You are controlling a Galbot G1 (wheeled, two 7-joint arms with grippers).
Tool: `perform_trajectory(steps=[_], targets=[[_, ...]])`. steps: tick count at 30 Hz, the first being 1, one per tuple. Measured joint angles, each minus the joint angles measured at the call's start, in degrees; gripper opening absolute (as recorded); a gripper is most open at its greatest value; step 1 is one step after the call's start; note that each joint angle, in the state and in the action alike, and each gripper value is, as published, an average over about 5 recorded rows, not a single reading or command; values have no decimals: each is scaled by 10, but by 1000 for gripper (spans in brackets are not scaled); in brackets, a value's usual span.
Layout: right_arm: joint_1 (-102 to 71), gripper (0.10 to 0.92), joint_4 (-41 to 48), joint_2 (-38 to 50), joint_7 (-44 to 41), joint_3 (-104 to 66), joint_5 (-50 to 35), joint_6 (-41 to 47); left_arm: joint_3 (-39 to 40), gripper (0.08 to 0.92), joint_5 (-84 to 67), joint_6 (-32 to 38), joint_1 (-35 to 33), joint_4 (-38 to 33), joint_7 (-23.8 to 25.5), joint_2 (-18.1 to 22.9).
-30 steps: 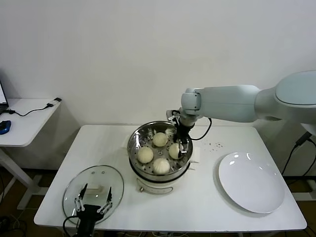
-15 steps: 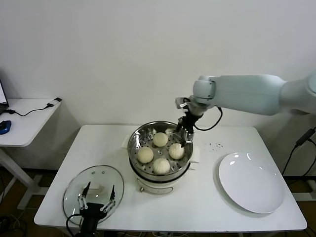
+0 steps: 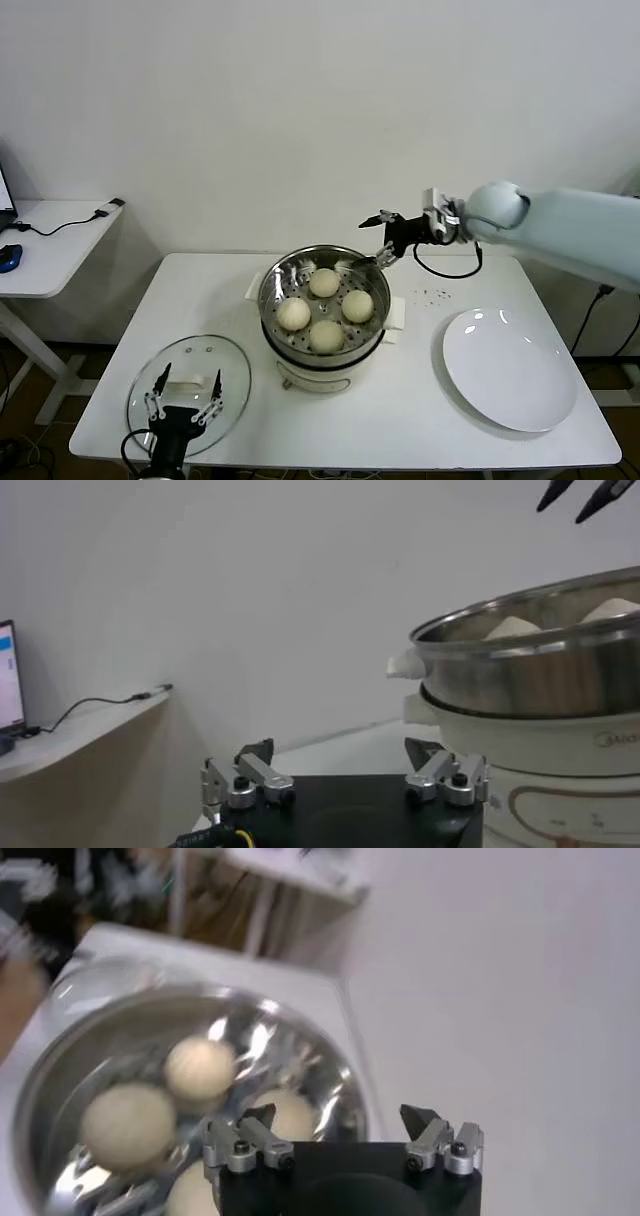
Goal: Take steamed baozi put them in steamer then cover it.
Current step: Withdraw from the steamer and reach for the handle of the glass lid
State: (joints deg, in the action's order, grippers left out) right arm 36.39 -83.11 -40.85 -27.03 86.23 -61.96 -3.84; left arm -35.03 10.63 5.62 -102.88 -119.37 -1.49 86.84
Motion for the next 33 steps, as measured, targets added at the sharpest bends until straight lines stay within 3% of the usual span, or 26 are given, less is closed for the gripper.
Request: perform_trajectory(steps=[7, 14, 22, 33], targets=[[-212, 823, -51, 90, 86, -225, 20, -20, -16, 823, 4, -6, 8, -7, 5, 3], [-480, 823, -95, 114, 139, -494, 58, -12, -27, 823, 29, -12, 13, -8, 12, 1], [-770, 823, -130, 73, 157, -796, 103, 11, -49, 823, 155, -5, 26, -1, 16, -7], [-1033, 823, -138, -31, 147, -1083, 160, 16, -83, 823, 516, 13, 24, 23, 20, -15]])
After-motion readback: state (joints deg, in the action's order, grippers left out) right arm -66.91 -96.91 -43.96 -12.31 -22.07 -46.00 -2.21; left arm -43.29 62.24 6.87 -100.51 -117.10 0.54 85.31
